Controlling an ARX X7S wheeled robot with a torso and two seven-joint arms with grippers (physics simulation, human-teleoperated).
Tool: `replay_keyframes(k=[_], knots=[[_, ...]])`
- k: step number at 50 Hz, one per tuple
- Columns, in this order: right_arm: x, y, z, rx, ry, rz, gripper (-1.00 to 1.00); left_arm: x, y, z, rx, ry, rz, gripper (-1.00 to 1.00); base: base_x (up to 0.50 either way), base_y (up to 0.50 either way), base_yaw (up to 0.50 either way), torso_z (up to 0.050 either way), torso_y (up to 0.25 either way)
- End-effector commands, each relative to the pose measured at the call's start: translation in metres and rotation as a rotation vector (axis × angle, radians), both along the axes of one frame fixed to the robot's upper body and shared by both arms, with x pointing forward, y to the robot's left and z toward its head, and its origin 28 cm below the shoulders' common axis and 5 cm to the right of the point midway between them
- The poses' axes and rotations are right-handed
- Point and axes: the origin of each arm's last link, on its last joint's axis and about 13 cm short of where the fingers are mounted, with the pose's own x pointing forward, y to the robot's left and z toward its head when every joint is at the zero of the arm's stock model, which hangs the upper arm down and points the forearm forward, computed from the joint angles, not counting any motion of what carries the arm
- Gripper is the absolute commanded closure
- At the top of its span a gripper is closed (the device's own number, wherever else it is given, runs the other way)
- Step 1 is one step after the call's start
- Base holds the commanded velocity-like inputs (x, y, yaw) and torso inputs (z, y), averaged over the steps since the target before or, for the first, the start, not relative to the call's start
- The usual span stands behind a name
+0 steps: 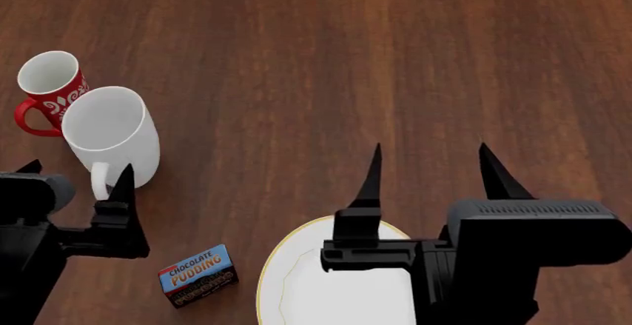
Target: Put the white mug on the plate.
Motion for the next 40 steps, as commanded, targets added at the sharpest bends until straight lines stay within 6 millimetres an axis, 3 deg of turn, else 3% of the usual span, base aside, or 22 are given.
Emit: replay_keyframes(k=[1,40], knots=[[0.0,-0.001,-0.002,0.006,0.002,-0.003,-1.0,0.008,0.001,-0.002,-0.03,0.057,0.016,-1.0,0.0,0.0,0.0,0.0,0.0],[-0.001,-0.006,-0.009,0.022,0.014,-0.013,-1.0,0.032,0.0,-0.007,-0.047,0.127,0.072,-1.0,0.0,0.0,0.0,0.0,0.0]])
